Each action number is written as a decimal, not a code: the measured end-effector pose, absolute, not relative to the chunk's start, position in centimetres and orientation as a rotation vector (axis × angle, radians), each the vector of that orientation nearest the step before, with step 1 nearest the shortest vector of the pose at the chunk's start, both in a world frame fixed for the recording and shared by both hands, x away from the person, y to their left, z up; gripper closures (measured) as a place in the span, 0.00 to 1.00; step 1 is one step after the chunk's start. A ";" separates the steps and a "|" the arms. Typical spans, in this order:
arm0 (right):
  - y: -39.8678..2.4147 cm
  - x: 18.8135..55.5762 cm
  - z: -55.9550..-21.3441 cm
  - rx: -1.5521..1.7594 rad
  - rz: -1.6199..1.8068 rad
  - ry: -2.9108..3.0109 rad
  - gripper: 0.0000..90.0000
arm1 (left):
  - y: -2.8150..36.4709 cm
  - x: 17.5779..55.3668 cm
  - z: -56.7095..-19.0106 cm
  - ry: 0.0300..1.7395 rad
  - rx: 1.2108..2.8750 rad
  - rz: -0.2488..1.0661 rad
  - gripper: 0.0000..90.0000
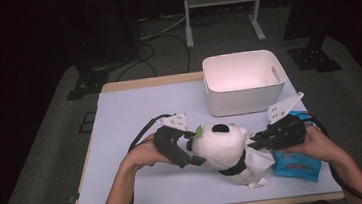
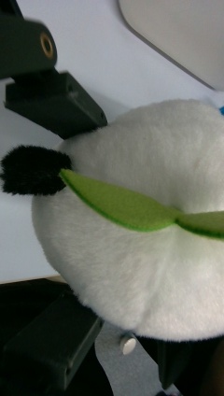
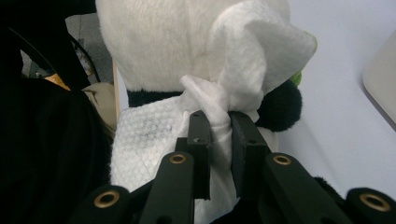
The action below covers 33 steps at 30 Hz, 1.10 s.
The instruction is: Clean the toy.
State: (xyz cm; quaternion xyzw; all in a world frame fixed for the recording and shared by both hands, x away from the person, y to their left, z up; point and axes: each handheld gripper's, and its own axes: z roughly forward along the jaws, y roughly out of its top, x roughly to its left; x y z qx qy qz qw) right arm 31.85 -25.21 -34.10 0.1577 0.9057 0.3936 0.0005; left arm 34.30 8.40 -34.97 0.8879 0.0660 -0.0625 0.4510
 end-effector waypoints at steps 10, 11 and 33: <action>-25.3 32.3 -34.0 0.518 1.355 2.815 0.88 | 9.1 34.4 -33.7 0.157 2.178 -0.104 0.34; -25.3 32.4 -34.0 0.520 1.370 2.810 0.88 | 9.2 34.3 -33.5 0.162 2.172 -0.097 0.35; -22.8 34.8 -34.5 0.509 1.564 2.787 0.90 | 12.0 34.2 -29.4 0.224 2.184 0.009 0.36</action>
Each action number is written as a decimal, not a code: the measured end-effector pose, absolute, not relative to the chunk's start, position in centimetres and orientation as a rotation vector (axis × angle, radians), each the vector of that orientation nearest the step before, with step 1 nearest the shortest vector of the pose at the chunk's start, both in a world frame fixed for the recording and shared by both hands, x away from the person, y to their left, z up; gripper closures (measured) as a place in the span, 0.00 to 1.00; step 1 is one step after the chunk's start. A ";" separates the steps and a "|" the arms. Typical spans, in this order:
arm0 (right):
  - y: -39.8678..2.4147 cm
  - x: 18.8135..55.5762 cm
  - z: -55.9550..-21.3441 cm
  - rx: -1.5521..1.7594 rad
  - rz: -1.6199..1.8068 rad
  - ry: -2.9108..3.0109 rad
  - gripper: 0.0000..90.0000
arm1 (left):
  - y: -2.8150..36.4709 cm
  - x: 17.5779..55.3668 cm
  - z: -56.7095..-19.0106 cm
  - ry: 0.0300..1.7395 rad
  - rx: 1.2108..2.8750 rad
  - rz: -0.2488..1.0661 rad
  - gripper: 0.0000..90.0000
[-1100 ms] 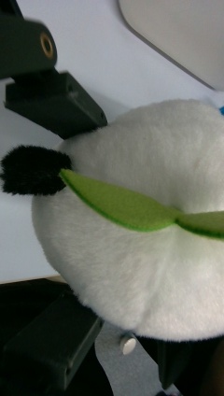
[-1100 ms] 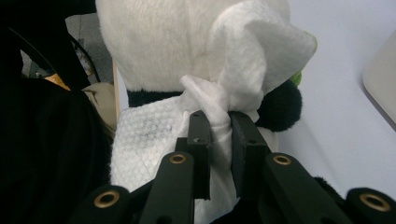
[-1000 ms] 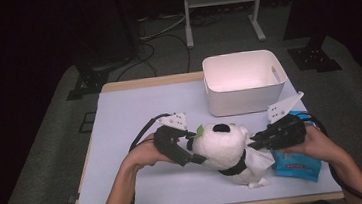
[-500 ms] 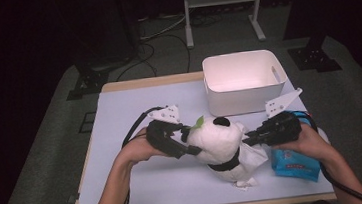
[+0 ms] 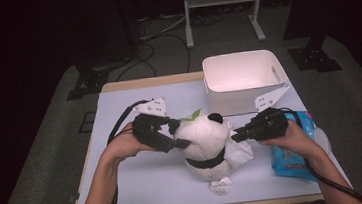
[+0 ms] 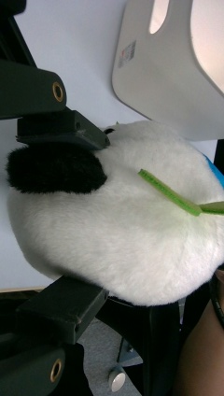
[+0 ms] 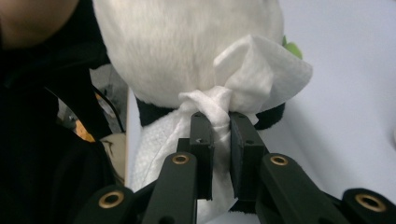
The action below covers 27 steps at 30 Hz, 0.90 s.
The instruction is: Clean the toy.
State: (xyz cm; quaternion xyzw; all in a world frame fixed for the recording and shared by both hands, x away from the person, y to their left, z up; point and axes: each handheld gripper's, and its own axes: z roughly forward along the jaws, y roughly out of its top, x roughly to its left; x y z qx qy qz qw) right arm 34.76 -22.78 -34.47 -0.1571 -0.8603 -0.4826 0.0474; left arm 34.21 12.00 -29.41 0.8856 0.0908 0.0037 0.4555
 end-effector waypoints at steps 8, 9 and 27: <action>-23.4 34.3 -31.6 -0.460 -1.519 -2.640 0.90 | 11.1 34.3 -29.3 0.205 2.204 0.005 0.36; -23.3 34.2 -31.1 -0.450 -1.538 -2.632 0.90 | 10.8 34.3 -29.4 0.204 2.206 0.005 0.36; -18.7 34.9 -26.1 -0.324 -1.329 -2.859 0.90 | 8.8 34.7 -29.9 0.207 2.203 -0.014 0.36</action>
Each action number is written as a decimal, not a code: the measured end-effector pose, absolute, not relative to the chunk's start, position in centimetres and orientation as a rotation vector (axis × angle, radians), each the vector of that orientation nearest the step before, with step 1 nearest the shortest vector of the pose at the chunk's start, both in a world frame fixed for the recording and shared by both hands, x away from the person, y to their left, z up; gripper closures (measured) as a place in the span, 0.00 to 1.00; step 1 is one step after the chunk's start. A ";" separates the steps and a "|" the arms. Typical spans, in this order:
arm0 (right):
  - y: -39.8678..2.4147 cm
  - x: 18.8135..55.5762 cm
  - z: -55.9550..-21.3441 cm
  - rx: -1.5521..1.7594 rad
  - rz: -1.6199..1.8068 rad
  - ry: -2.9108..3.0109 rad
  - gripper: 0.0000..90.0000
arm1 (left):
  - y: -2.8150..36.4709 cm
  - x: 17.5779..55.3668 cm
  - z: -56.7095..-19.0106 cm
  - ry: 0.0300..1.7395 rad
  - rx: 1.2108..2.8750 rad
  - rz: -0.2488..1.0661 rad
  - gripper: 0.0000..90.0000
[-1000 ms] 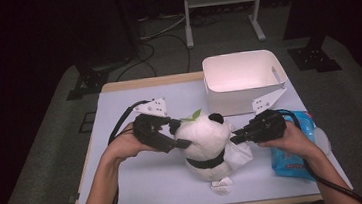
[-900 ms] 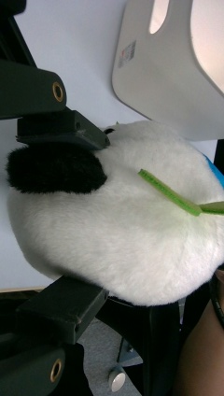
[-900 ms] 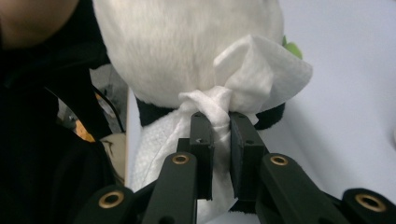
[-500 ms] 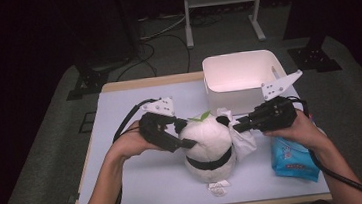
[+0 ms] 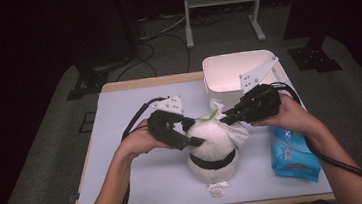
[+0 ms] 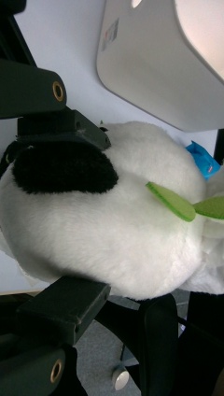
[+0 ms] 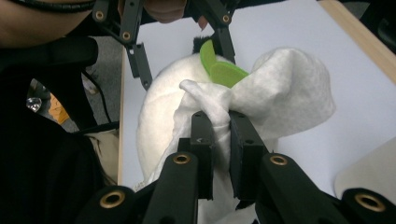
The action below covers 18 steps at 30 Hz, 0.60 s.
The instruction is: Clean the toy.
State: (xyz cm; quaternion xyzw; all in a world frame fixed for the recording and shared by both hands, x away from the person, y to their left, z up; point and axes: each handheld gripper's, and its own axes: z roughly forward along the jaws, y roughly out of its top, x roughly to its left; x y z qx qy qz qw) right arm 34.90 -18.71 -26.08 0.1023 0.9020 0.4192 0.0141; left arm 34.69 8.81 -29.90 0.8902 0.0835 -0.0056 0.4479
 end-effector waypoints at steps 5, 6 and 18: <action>-19.3 34.8 -26.7 0.351 1.289 2.820 0.90 | 8.6 34.6 -30.0 0.179 2.197 0.006 0.28; -19.5 34.8 -26.9 0.351 1.295 2.817 0.90 | 8.5 34.6 -30.1 0.185 2.192 0.002 0.27; -21.4 34.7 -27.9 0.414 1.336 2.801 0.90 | 7.4 35.0 -32.7 0.222 2.171 -0.047 0.12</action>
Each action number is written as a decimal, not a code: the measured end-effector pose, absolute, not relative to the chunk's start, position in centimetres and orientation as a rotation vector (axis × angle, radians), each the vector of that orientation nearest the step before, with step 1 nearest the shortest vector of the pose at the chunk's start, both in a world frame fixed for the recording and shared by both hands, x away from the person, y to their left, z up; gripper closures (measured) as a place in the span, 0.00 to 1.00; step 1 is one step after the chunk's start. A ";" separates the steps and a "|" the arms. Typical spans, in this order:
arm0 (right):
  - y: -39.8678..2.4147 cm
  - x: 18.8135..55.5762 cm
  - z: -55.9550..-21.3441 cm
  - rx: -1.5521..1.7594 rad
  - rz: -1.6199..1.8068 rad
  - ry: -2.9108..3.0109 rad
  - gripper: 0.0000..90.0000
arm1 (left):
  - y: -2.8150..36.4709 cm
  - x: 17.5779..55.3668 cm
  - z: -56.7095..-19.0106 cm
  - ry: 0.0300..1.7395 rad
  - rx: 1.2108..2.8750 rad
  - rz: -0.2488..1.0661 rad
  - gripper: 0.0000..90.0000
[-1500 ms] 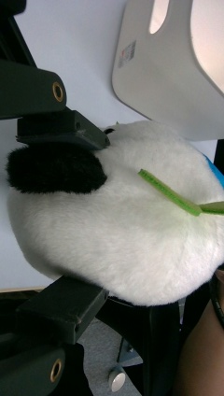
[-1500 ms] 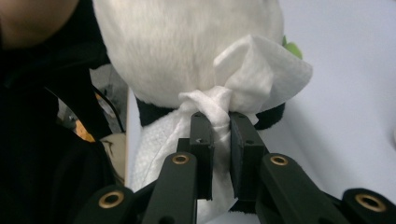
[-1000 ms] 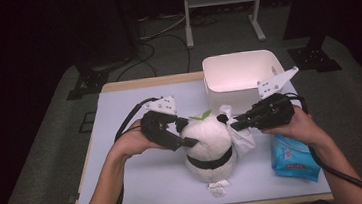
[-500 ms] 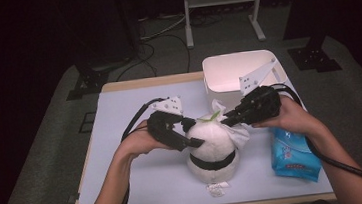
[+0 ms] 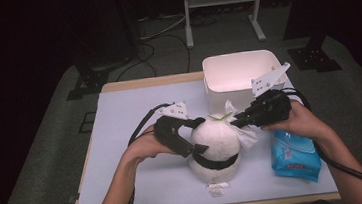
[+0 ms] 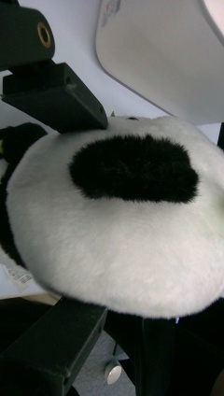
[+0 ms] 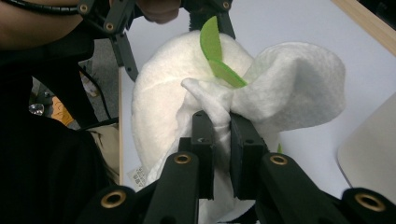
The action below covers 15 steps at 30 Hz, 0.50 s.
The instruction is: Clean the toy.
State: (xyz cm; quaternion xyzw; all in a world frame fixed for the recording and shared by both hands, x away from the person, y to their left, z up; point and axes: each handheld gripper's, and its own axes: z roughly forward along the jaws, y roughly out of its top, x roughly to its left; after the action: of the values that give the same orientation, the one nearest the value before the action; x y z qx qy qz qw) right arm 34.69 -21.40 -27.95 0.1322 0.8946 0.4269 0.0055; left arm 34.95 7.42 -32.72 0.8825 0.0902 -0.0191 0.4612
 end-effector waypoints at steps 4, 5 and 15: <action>-21.7 34.5 -27.8 0.419 1.313 2.788 0.90 | 7.3 35.1 -33.1 0.228 2.130 -0.060 0.20; -21.8 34.4 -27.8 0.421 1.312 2.789 0.90 | 7.3 35.1 -33.2 0.224 2.119 -0.059 0.26; -21.6 34.3 -25.9 0.381 1.380 2.729 0.90 | 7.9 35.0 -31.5 0.241 2.114 -0.028 0.36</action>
State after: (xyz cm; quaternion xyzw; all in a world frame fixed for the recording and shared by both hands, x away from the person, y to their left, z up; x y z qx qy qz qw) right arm 34.28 -21.55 -25.86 0.1236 0.8852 0.4476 0.0298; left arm 34.99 7.86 -31.51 0.8685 0.0990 -0.0116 0.4856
